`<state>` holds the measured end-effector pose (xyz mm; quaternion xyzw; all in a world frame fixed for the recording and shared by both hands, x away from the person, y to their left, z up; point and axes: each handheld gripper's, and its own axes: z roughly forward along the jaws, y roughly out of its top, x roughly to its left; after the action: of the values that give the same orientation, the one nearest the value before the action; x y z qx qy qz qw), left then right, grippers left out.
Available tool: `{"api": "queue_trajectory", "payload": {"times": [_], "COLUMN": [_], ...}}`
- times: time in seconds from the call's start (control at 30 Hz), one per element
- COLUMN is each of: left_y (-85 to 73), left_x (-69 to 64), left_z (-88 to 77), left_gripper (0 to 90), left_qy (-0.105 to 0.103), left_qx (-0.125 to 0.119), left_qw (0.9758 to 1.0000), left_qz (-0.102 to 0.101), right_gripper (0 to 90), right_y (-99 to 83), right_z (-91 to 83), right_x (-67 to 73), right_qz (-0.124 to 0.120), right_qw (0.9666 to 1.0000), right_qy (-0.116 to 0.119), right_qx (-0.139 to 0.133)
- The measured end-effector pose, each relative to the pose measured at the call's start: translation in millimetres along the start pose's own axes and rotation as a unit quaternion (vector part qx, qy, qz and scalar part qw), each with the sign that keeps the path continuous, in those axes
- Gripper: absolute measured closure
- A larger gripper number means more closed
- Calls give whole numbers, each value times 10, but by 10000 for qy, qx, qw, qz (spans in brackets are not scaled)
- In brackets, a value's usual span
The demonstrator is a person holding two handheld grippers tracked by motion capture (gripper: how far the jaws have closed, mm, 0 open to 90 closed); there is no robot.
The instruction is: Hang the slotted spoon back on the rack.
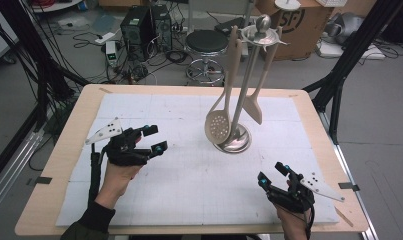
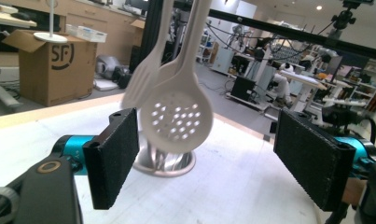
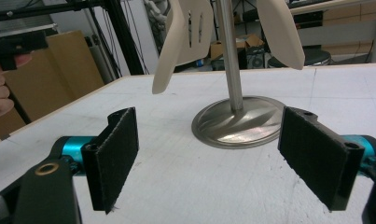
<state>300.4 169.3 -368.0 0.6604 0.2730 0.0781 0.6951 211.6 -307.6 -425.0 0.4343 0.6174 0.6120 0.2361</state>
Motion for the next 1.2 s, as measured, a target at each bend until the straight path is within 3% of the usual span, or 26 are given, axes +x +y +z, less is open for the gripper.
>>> {"api": "queue_trajectory", "payload": {"times": [0.2,0.33,0.83,1.2], "left_y": [-111,-203,-481,-631], "left_x": [-17,-54,-59,-59], "left_z": [-145,-186,-364,-545], "left_gripper": [230,229,229,228], "left_qy": [88,229,472,815], "left_qx": [19,188,290,410], "left_qw": [10000,9992,9984,9958], "left_qz": [33,258,73,68], "right_gripper": [195,195,183,181], "right_y": [6,3,14,28], "right_z": [40,77,222,431], "right_x": [39,59,119,195], "right_qz": [31,-11,-26,-53], "right_qw": [10000,9999,9993,9980], "right_qy": [70,107,322,560], "right_qx": [50,67,196,270]}}
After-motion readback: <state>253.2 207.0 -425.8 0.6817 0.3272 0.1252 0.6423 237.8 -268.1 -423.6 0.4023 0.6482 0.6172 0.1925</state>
